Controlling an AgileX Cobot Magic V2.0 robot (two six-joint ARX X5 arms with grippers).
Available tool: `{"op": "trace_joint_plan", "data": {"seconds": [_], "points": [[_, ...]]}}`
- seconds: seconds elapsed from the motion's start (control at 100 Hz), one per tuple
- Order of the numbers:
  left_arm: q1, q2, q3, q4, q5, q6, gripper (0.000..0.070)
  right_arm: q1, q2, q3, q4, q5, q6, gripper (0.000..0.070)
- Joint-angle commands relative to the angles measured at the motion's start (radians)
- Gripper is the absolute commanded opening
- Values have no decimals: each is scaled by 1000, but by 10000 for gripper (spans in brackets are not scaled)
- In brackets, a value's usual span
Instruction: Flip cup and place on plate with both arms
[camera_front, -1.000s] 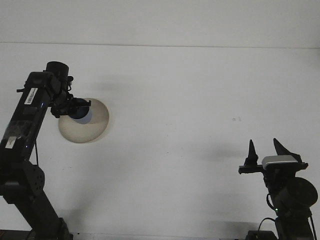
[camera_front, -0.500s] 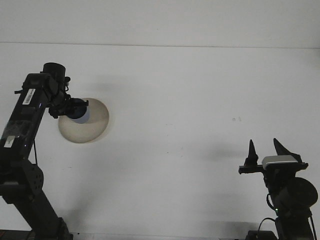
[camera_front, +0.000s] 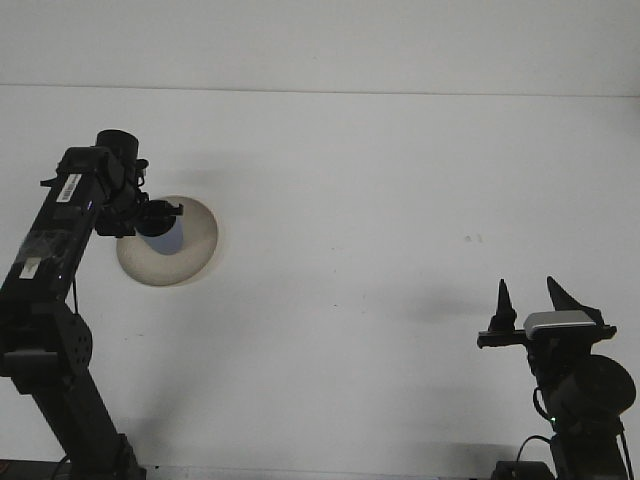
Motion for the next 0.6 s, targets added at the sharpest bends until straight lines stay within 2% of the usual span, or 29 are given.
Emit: {"op": "trace_joint_plan", "data": {"seconds": [0.0,0.28,0.59], "points": [[0,13,23,1,15,9,354,1,3,5,11,0,14,480],[0,-9,55,-2,14,13,354,1,3,5,11,0,14,480],[7,-157,55,0,14,12,354,1,3,5,10,0,14,480]]}}
